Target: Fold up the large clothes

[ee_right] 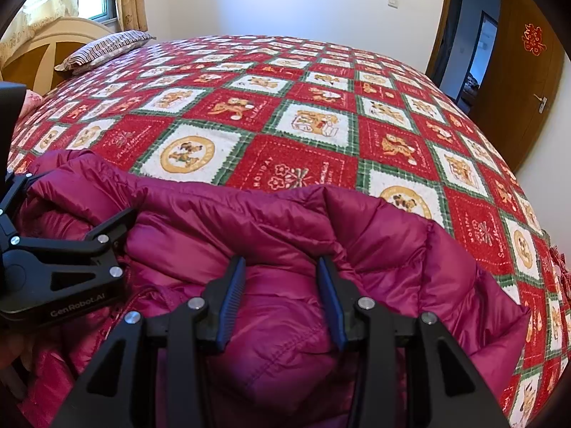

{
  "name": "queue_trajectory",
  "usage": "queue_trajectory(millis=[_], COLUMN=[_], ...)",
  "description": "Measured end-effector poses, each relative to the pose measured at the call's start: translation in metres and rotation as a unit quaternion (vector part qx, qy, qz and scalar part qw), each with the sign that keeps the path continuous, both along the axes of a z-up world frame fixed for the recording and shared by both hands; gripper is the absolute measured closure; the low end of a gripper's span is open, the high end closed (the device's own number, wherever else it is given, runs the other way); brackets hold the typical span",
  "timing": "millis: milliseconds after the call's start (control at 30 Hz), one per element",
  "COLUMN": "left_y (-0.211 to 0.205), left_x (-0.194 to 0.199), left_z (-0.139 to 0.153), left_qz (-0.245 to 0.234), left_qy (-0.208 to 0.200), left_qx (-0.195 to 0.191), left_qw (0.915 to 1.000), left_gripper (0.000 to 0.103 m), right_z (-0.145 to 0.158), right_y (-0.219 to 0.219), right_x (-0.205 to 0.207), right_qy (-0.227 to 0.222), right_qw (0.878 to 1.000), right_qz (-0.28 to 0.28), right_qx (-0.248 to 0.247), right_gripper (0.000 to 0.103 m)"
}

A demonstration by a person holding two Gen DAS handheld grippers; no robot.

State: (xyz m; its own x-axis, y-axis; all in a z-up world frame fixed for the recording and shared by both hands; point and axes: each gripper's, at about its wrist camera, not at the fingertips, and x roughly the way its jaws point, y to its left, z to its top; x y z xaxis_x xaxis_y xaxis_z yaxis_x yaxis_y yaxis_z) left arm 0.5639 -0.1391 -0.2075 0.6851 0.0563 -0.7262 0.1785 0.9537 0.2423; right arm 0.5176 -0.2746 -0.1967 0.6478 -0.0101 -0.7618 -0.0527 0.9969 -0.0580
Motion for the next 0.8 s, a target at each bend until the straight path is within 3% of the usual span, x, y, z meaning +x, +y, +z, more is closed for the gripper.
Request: queue_trajectory(millis=[333,467,567,667,800], left_y=[-0.001,-0.004,0.01,0.041,0.08], left_x=[0.001,0.002,-0.01,-0.045,-0.117], left_z=[-0.001,0.003,0.036,0.085,0.11], left_qz=[0.0,-0.002,0.007,0.002,-0.015], left_qy=[0.003,0.002,-0.016,-0.048,-0.064], left_qx=[-0.001,0.015,0.011,-0.045,-0.047], left_qw=[1.0,0.9999,0.9998,0.9978,0.9967], left_gripper=[0.008,0.007,0.007,0.007,0.007], right_z=[-0.002,0.001,0.021,0.051,0.059], right_y=[0.002,0.006,0.0,-0.019,-0.04], right_x=[0.001,0.003,-0.008,-0.043,-0.099], right_qy=[0.002,0.008,0.0,-0.033,-0.018], right_qw=[1.0,1.0,0.999,0.999,0.998], right_qz=[0.0,0.004,0.012,-0.007,-0.019], right_qx=[-0.006,-0.021,-0.033,0.005,0.058], right_gripper=[0.058,0.057,0.055,0.037,0.036])
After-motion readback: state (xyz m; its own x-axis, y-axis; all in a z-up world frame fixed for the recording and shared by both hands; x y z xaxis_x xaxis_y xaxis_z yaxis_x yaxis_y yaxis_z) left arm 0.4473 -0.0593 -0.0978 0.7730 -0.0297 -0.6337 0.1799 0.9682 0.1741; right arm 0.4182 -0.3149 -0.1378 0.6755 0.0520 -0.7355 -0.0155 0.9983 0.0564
